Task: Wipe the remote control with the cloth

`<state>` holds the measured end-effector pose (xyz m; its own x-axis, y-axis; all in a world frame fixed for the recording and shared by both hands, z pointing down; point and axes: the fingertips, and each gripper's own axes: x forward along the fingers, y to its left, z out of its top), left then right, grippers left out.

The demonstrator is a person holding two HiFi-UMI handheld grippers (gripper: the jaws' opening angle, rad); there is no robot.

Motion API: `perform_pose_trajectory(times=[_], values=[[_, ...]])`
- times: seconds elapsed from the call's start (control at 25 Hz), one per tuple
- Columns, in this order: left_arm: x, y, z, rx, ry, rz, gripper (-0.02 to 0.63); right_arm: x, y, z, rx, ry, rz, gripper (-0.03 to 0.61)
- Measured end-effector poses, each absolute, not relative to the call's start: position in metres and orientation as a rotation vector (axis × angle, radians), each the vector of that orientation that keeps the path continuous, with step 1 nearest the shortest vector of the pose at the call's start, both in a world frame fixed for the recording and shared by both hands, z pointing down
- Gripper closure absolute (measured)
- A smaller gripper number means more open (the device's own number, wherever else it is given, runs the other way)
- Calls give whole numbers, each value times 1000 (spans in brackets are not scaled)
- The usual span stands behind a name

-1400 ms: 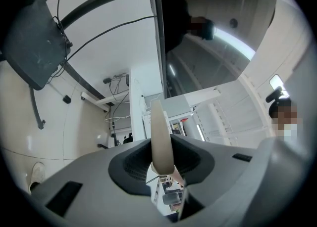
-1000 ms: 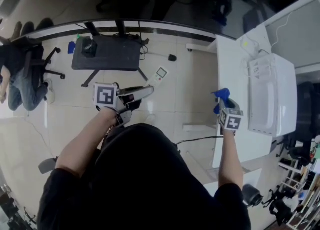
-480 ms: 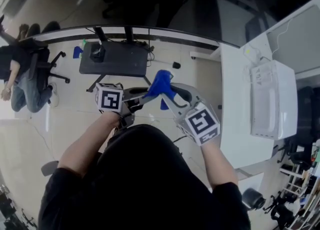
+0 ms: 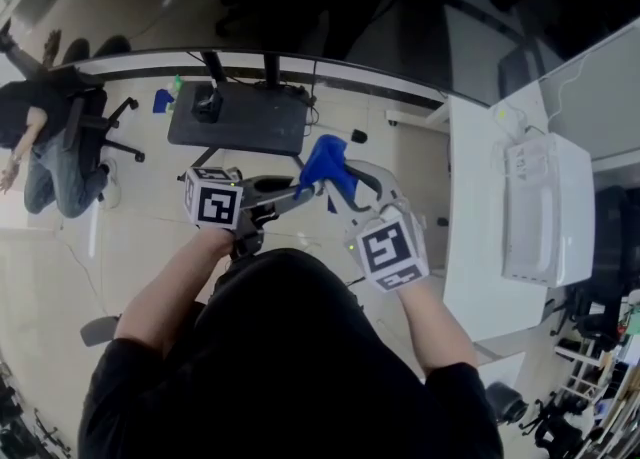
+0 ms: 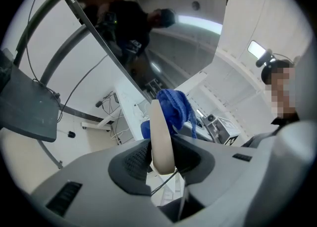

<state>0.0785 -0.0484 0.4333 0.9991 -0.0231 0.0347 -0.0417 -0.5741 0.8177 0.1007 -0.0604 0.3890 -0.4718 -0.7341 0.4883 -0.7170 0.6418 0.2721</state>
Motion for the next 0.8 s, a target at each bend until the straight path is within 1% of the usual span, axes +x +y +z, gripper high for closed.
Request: perform_pose_trajectory(times=[0.16,0.32,0.4,0.52,0.64,0.8], values=[[70,-47,432,2127,-27,-32,500,114,-74,380,1232,-2239,-103,472],[61,-67,419,2000,-63,-230,500,123,-78,356,1378,-2345,-80,472],[55,-83,412,1920,-89,-358,500,115,-72,352,1399,-2461,-5,472],[50,-101,401,1845,-119,-492,500,85,-56,366,1302,-2524,34,472],[53,-103,392,1832,-110,-525,500,60,-46,375,1226,-2537,32,472],[57,-95,387,1888,-94,-481,500,52,-46,369,1224,-2531,-33,472]])
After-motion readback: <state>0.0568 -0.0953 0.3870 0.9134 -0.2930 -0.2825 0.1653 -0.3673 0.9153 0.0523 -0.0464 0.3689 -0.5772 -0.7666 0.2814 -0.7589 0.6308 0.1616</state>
